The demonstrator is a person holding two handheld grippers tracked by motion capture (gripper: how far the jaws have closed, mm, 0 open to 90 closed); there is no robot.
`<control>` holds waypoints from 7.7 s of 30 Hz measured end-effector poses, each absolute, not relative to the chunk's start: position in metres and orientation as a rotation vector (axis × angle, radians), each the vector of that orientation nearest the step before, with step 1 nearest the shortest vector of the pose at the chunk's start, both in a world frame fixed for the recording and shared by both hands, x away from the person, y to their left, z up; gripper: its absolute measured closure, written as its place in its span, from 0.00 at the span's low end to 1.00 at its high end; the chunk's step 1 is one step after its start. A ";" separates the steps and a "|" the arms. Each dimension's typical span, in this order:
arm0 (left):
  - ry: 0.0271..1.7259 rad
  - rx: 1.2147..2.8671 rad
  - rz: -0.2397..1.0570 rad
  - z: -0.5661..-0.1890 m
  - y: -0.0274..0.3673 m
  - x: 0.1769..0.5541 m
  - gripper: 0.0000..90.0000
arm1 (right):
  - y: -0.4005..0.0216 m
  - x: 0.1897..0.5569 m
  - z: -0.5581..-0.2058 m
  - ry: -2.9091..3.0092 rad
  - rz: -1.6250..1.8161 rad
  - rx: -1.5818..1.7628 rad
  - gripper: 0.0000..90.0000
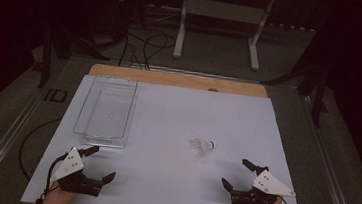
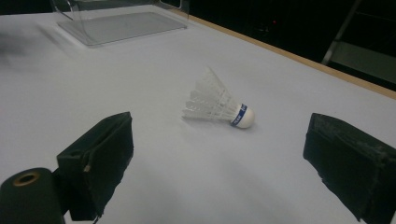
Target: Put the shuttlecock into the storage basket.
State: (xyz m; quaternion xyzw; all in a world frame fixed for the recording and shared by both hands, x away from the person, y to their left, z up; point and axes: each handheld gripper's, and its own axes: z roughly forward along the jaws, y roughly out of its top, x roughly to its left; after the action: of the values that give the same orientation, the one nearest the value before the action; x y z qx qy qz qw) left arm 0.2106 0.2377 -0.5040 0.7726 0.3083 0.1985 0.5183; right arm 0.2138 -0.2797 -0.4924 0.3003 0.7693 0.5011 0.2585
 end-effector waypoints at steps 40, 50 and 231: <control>0.914 2.272 0.283 -0.468 0.216 0.237 0.00 | -0.278 0.215 -0.494 2.103 1.358 0.818 0.10; 0.886 2.324 0.242 -0.466 0.205 0.239 0.00 | -0.278 0.215 -0.494 2.113 1.359 0.823 0.10; 0.663 2.750 -0.122 -0.489 -0.074 0.362 0.44 | -0.278 0.213 -0.492 2.142 1.356 0.814 0.10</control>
State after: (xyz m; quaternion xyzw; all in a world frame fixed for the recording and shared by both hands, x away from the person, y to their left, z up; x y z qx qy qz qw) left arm 0.3616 -0.0743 -0.4890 0.9595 0.2314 -0.0427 0.1547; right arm 0.2126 -0.2780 -0.4919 0.2969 0.7816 0.4948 0.2371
